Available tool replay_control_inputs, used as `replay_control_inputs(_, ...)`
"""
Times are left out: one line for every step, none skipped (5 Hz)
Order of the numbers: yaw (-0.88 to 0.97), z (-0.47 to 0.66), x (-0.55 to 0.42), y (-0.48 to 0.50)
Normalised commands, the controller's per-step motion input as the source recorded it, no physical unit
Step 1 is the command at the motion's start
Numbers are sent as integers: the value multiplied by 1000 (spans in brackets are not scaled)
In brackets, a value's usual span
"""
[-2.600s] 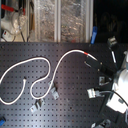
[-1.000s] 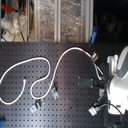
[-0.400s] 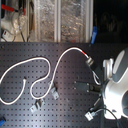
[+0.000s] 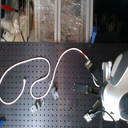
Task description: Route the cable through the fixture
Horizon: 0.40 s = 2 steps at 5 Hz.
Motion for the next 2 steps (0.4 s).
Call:
replay_control_inputs(0, 17, 0, 4)
replay_control_inputs(-137, 218, -124, 499)
